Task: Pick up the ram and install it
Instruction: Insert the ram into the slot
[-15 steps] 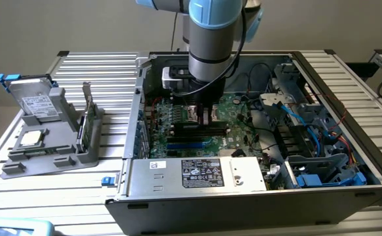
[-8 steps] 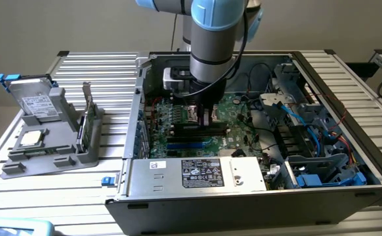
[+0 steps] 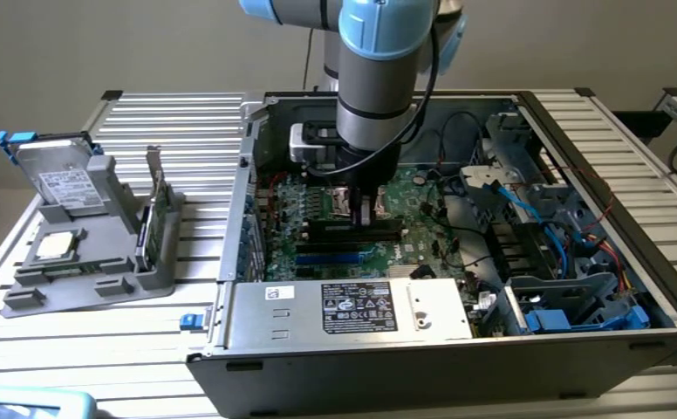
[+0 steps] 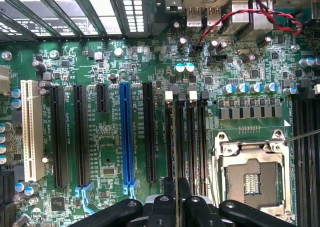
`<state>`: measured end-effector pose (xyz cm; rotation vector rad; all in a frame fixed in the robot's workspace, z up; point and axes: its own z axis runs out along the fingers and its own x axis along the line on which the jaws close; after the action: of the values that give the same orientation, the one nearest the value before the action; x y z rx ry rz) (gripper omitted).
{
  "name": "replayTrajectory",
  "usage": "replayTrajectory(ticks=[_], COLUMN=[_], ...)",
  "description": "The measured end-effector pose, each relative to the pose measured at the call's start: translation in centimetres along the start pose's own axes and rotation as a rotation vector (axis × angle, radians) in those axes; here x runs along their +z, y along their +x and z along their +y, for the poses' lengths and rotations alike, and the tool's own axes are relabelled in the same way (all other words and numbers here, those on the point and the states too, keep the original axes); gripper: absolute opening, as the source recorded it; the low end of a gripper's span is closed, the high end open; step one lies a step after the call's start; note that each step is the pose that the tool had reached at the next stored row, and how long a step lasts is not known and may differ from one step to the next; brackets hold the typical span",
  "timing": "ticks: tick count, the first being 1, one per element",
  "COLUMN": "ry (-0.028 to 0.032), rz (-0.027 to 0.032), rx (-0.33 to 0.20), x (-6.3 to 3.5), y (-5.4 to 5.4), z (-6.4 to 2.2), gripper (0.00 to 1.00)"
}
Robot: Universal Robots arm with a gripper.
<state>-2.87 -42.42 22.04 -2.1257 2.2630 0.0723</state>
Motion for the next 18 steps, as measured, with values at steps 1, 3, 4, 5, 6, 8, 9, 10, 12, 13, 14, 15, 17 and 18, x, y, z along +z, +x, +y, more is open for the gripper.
replayTrajectory(ticks=[1,3,4,5,6,8,9,10,12,13,14,15,17,18], ry=[-0.0004,-0.0011,-0.0019,-0.0024,-0.0029,-0.005,-0.0055,-0.0058,-0.0061,-0.0061,-0.0062,-0.0062,-0.0063,-0.0062], rz=[-0.0001,0.0,-0.0002,-0.0001,0.0,0.0003,0.0004,0.0004,0.0004,0.0004,0.0004,0.0004,0.0004,0.0003], rx=[0.0,0.0,0.0,0.0,0.0,-0.002,-0.003,-0.004,-0.007,-0.007,-0.008,-0.008,-0.009,-0.009], x=[0.01,0.01,0.01,0.01,0.01,0.0,0.0,0.0,0.02,0.04,0.06,0.09,0.16,0.19], y=[0.0,0.01,0.02,0.02,0.03,0.03,0.03,0.03,0.03,0.03,0.03,0.03,0.04,0.04], z=[0.0,-0.02,-0.03,-0.03,-0.03,-0.04,-0.04,-0.04,-0.04,-0.04,-0.05,-0.05,-0.05,-0.05], gripper=[0.15,0.15,0.15,0.15,0.15,0.15,0.15,0.15,0.15,0.15,0.15,0.15,0.15,0.15])
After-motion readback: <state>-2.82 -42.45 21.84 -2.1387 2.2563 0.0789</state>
